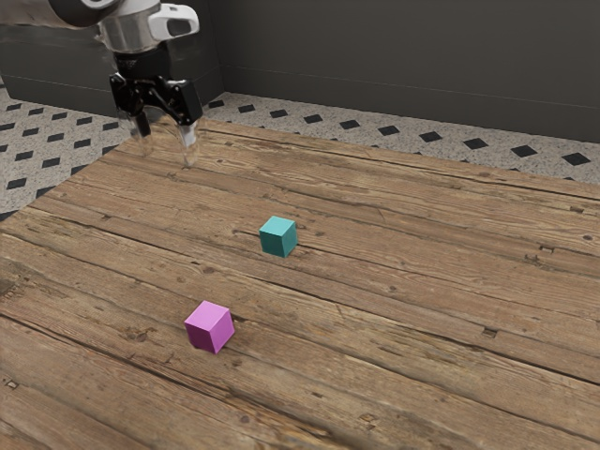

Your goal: Pick up the blue block with one arm, and put the blue block on the pink block with one arm

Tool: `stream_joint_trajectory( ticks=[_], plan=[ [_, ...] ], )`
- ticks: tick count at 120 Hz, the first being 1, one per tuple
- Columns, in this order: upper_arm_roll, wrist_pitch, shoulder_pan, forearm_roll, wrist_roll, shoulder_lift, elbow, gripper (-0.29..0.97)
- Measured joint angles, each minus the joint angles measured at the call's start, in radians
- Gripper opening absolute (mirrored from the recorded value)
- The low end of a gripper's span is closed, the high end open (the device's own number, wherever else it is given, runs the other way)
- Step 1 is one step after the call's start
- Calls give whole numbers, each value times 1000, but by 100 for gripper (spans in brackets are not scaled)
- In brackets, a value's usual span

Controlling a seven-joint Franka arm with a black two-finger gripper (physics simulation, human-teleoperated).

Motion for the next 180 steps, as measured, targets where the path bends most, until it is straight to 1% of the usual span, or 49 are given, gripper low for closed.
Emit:
stream_joint_trajectory(
  ticks=[4, 7, 10, 18, 32, 50, 54, 56, 59, 65, 71, 76, 80, 87, 92, 100, 107, 113, 126, 146, 164, 180],
  plan=[
    [107, -37, -107, -3, -2, 5, 93, 68],
    [154, -60, -153, -5, -3, 6, 134, 68],
    [183, -81, -181, -7, -4, 7, 160, 68],
    [219, -126, -214, -10, -7, 9, 191, 68],
    [231, -176, -221, -12, -11, 9, 202, 68],
    [233, -211, -208, -13, -15, 9, 203, 68],
    [229, -219, -200, -12, -16, 9, 228, 68],
    [204, -225, -177, 0, -14, -1, 275, 68],
    [141, -230, -118, 33, -12, -20, 337, 68],
    [66, -223, -45, 82, -8, -36, 399, 68],
    [31, -212, -27, 111, -5, -37, 423, 68],
    [20, -205, -40, 113, -3, -26, 427, 68],
    [15, -201, -56, 117, -4, 3, 427, 68],
    [19, -196, -93, 137, -12, 105, 421, 68],
    [44, -193, -125, 144, -17, 168, 419, 68],
    [84, -156, -129, 142, -19, 246, 389, 68],
    [125, -103, -122, 125, -17, 286, 339, 68],
    [144, -54, -119, 117, -14, 323, 322, 68],
    [160, 21, -120, 102, -11, 385, 322, 68],
    [176, 76, -113, 60, -5, 417, 315, 68],
    [195, 106, -95, -4, 15, 525, 353, 68],
    [192, 125, -79, -30, 36, 674, 496, 68]
  ],
)
